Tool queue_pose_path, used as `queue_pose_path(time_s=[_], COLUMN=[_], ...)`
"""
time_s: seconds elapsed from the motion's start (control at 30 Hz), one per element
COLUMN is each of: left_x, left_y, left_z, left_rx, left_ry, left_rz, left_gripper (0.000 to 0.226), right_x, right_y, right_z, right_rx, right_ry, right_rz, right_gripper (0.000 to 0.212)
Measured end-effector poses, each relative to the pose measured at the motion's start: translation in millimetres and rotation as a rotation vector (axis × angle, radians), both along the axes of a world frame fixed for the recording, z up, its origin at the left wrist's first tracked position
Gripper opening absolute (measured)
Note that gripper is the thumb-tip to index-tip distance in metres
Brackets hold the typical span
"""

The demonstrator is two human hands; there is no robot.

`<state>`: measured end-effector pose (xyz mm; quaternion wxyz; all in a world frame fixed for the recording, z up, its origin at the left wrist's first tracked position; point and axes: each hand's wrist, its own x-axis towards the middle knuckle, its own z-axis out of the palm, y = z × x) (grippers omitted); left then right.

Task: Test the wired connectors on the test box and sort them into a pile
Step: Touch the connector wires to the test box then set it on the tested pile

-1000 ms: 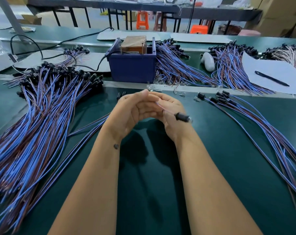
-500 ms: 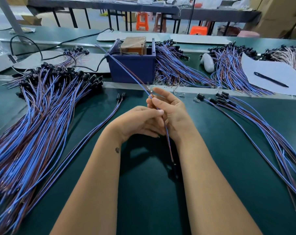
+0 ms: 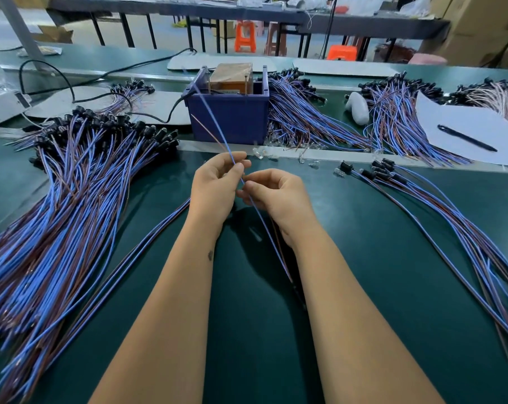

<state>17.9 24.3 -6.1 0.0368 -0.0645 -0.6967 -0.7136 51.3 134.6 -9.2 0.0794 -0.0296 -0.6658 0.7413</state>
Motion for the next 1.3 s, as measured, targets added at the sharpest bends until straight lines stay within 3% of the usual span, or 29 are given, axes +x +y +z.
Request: queue_pose_path(time_s=[0.37, 0.63, 0.73, 0.83, 1.3], left_x=[3, 1, -3, -5, -11], left_y=[9, 7, 2, 2, -3], left_z=[2, 1, -2, -8, -7], left_rx=[0.071, 0.107, 0.017, -0.076, 0.029], left_ry=[-0.091, -0.06, -0.063, -0.056, -0.208], left_rz=[-0.223, 0.072, 0.152, 0.18, 0.255], left_gripper=[0.033, 0.023, 0.022, 0.022, 0.036], right_x=[0, 2, 2, 2, 0], right_y=[-2, -1, 3, 6, 6], right_z=[1, 5, 4, 4, 5], right_rx=[0.005, -0.025, 0.033, 0.031, 0.002], right_ry=[-0.029, -0.013, 0.003, -0.005, -0.034], right_rz=[-0.002, -0.098, -0.185, -0.237, -0.278], right_gripper=[0.016, 0.013, 0.014, 0.012, 0.017])
